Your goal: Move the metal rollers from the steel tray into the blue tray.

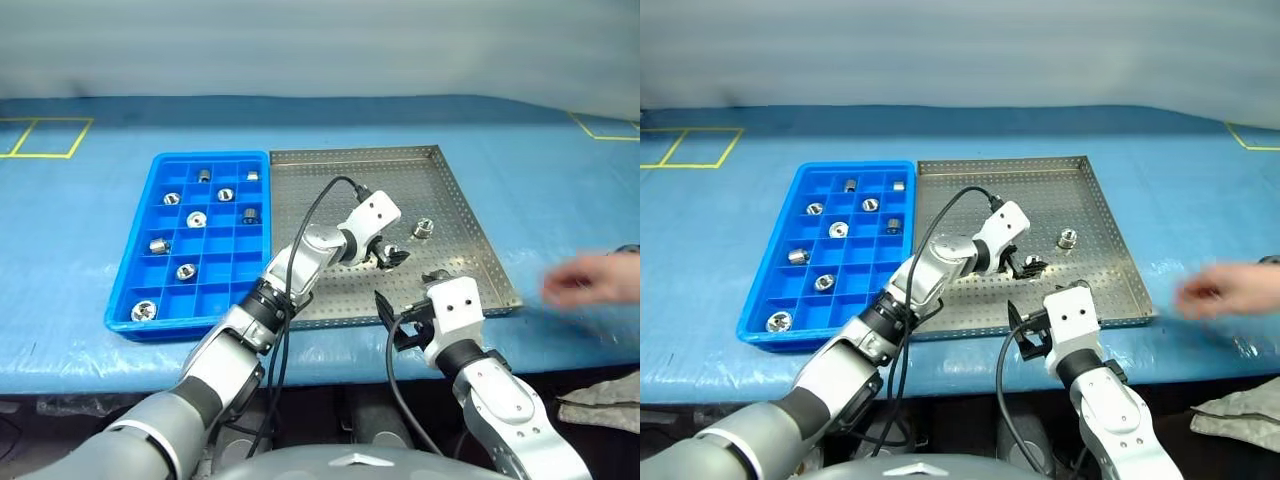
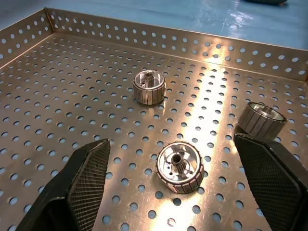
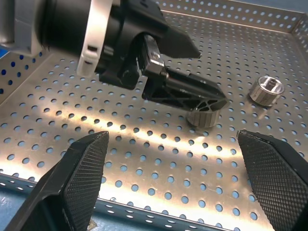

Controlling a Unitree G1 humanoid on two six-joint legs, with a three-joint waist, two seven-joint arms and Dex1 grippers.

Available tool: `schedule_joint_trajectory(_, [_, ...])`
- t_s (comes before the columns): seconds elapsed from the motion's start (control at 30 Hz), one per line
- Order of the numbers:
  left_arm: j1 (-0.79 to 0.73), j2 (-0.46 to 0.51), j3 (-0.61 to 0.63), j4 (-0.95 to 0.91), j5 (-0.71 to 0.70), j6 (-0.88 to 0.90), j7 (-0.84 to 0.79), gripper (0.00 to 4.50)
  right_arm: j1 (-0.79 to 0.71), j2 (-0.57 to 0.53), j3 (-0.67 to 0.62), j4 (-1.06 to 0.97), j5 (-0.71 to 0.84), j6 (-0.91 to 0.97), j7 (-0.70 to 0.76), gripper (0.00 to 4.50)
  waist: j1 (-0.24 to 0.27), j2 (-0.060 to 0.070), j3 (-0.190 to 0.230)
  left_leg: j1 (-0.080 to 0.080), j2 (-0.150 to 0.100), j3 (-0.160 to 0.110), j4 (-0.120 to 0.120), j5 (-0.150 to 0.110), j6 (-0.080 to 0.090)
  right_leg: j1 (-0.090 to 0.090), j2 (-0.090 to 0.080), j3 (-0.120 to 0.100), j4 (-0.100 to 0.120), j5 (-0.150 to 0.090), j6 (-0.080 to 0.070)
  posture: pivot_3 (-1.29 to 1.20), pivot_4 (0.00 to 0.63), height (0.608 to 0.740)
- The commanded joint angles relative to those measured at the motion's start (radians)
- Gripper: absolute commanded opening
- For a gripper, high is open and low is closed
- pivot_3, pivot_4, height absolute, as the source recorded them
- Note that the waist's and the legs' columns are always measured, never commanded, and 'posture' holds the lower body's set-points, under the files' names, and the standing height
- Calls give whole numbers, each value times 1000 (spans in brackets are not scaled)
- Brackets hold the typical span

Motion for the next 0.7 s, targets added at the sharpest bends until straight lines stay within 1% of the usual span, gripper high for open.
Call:
schedule_joint_trajectory(0.03, [-34,-26,11,48,25,-49,15,4457,1,6,6,-43,-8,-19,-11,4500,-5,0,0,0,0,0,0,0,0,0,0,0,0,0,0,-200,150,740])
schedule_joint_trajectory(0.23, [-22,-30,10,80,42,-59,7,4457,-16,3,11,-28,-8,-22,-9,4500,-6,0,0,-1,0,1,-2,0,0,-2,0,1,0,0,0,-186,150,740])
schedule_joint_trajectory(0.7, [5,-22,17,53,60,-47,-10,4457,-55,-13,11,-4,1,-20,16,4500,-2,0,0,-1,-1,1,-2,0,0,-2,-1,1,0,0,0,-153,150,740])
